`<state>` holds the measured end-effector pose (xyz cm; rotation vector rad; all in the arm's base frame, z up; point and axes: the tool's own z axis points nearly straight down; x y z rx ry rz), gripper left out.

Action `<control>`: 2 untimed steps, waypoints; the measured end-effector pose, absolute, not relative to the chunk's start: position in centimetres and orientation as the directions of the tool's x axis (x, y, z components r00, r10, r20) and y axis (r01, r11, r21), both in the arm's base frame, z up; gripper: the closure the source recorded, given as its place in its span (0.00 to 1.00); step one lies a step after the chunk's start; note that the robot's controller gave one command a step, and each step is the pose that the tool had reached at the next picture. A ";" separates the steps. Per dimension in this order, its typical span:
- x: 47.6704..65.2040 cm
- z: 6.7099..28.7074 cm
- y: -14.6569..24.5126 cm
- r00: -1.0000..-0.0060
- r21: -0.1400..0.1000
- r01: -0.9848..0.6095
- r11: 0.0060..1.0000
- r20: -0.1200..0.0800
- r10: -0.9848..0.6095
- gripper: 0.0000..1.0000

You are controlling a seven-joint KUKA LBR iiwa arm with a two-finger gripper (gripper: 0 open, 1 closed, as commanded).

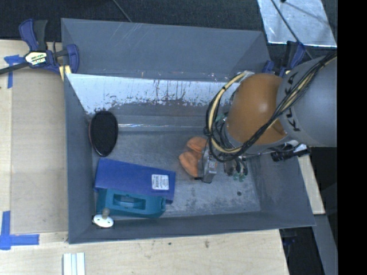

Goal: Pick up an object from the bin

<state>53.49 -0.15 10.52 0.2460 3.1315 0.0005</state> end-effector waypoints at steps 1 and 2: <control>53.5 10.5 -0.1 -0.988 0.000 0.156 0.988 0.000 0.156 0.00; 53.5 10.5 -0.1 -0.988 0.000 0.156 0.988 0.000 0.156 0.00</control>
Offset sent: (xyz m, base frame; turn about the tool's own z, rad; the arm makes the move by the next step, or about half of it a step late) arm 0.0000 0.0000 0.0000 0.0000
